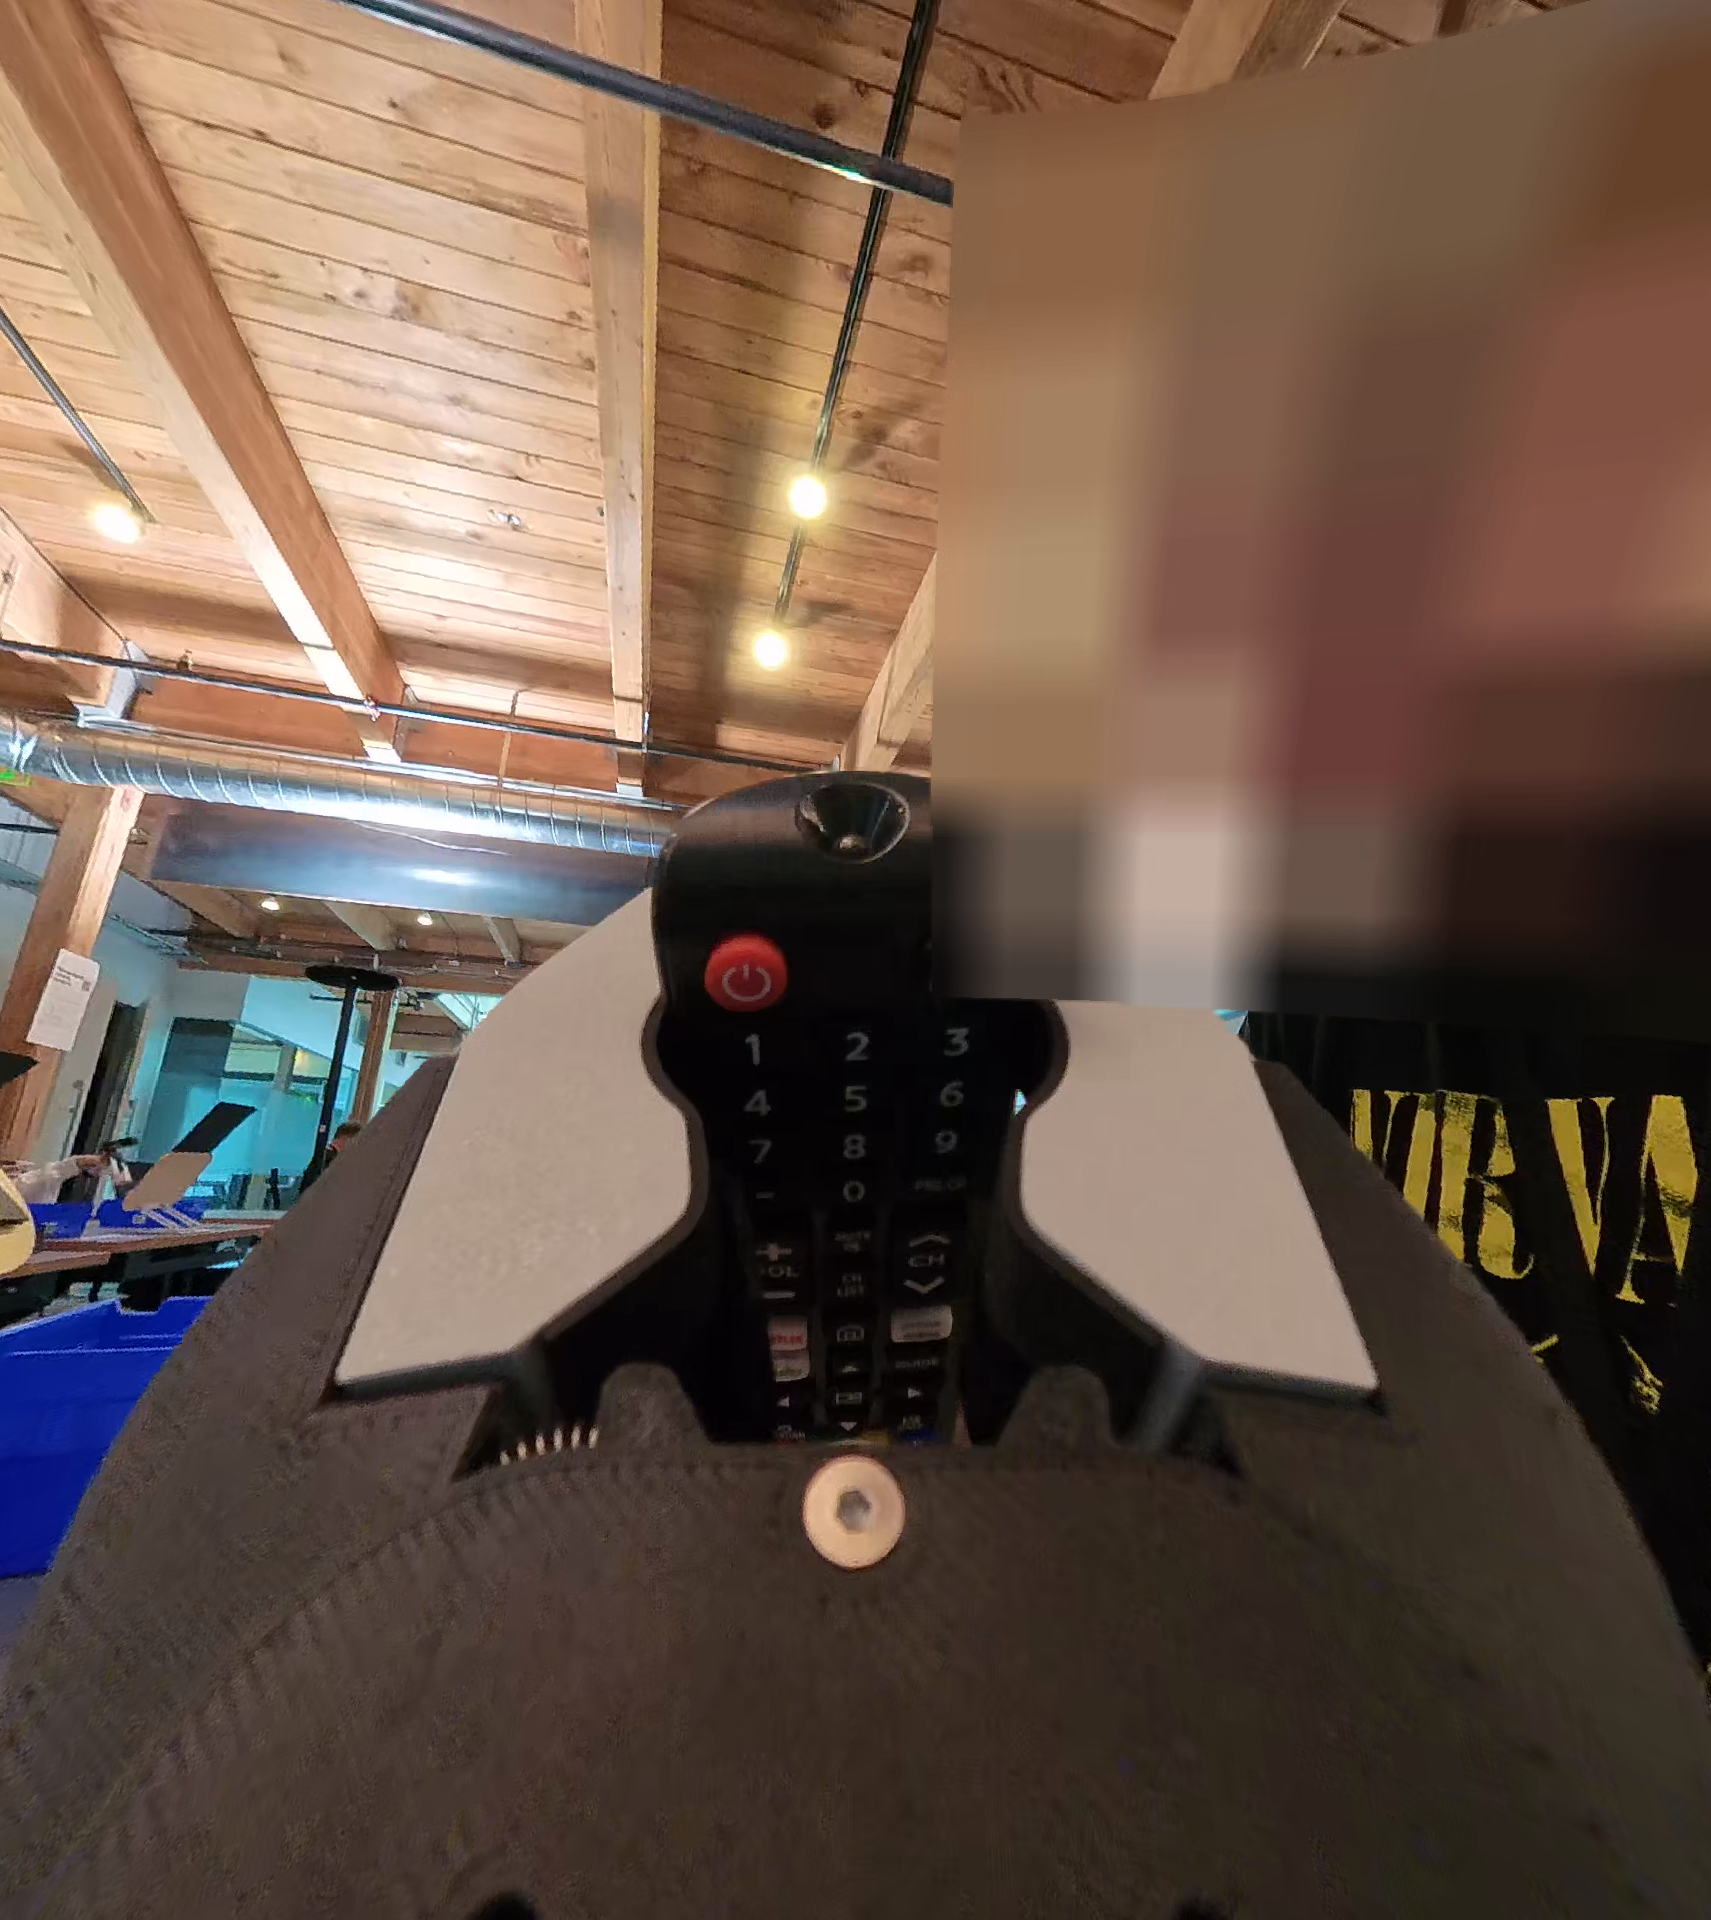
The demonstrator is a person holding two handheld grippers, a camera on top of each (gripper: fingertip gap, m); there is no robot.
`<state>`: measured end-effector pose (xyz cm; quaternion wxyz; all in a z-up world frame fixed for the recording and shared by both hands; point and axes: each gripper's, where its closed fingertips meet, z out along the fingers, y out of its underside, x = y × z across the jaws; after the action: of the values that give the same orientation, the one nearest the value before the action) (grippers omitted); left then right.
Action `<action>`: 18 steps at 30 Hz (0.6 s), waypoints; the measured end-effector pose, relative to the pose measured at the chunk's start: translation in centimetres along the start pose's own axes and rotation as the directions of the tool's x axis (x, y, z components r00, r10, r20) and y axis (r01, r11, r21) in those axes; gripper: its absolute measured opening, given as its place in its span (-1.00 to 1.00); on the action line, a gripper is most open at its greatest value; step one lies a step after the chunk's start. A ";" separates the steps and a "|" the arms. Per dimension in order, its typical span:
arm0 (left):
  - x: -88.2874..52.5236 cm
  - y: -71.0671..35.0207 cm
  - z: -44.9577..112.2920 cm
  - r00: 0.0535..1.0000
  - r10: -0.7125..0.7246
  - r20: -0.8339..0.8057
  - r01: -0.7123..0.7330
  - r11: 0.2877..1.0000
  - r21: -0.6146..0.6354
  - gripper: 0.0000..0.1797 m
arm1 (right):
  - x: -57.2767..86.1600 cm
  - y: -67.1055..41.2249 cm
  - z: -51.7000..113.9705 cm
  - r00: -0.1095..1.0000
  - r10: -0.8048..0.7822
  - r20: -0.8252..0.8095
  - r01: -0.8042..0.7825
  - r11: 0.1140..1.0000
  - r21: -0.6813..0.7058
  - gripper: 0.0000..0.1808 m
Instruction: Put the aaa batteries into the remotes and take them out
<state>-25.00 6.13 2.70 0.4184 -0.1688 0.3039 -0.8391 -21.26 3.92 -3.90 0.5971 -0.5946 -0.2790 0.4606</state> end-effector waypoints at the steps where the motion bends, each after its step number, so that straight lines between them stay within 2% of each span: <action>1: 0.0 -0.1 0.0 1.000 0.003 0.002 -0.003 1.000 0.005 -0.32 | 0.1 0.1 0.0 1.000 -0.009 -0.004 0.009 1.000 0.003 -0.89; 12: 0.1 -0.7 0.2 1.000 0.009 0.002 -0.009 0.999 0.049 -0.33 | 0.0 1.9 0.4 0.992 -0.125 -0.013 0.124 0.988 -0.095 -0.90; 18: 0.1 -1.0 0.1 1.000 0.013 0.001 -0.013 0.998 0.060 -0.33 | -0.1 2.0 0.5 0.987 -0.157 -0.015 0.155 0.984 -0.092 -0.88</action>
<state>-25.62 6.45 3.37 0.4289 -0.1545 0.2796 -0.8450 -22.16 3.81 -5.74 0.6068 -0.6025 -0.3388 0.3924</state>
